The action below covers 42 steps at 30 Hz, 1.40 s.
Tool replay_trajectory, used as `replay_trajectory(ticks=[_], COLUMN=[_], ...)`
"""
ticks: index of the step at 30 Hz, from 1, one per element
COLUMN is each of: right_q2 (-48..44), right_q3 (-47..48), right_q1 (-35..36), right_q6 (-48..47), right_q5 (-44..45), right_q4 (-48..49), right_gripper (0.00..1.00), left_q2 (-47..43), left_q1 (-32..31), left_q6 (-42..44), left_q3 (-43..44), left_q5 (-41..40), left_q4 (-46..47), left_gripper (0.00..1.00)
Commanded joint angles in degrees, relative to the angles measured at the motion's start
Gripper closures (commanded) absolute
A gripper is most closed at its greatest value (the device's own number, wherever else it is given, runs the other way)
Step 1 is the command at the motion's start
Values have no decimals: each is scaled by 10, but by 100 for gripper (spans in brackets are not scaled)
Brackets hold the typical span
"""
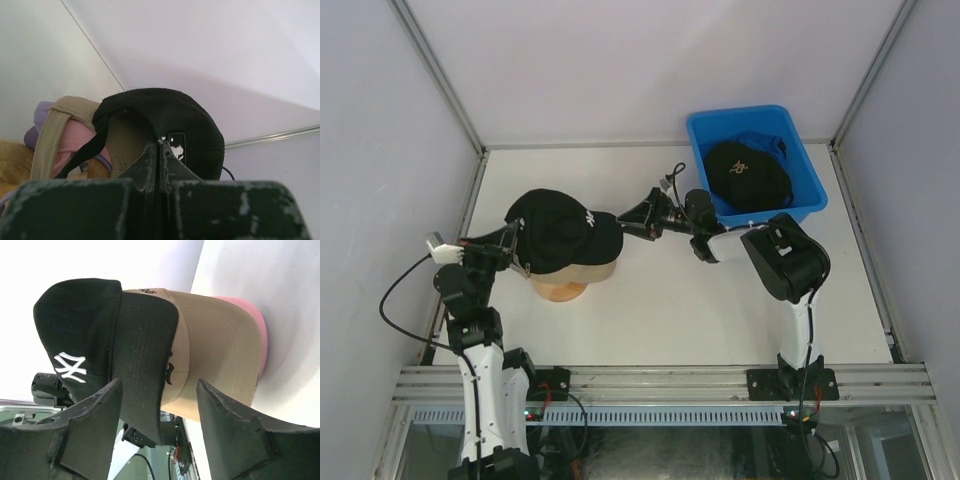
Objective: Stack the hats
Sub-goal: Stack the hat on the hat.
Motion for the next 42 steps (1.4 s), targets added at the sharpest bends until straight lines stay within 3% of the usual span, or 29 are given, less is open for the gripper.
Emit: replay_trajectory(ticks=[1, 4, 8, 14, 25, 37, 39, 42], right_q2=[9, 25, 44, 34, 19, 42, 47, 53], right_q3=[47, 55, 54, 37, 10, -1, 0, 3], right_q1=[14, 19, 22, 23, 16, 14, 15, 16], right_q6=[15, 41, 81, 89, 101, 93, 92, 91], right_q5=[-20, -27, -32, -28, -25, -42, -44, -49], right_q4=[32, 58, 108, 119, 127, 98, 98, 98], right_gripper=[41, 54, 78, 91, 95, 97, 97, 97], left_q2=[4, 7, 7, 10, 28, 27, 27, 30], left_q1=[6, 6, 6, 7, 13, 21, 24, 26], left_q6=[15, 14, 16, 19, 87, 105, 103, 96], left_q3=[42, 46, 55, 79, 167, 170, 174, 189], left_q5=[19, 23, 23, 24, 38, 5, -8, -33], left_q4=[24, 21, 12, 1, -122, -212, -229, -263], left_gripper=[100, 100, 100, 100, 100, 99, 94, 77])
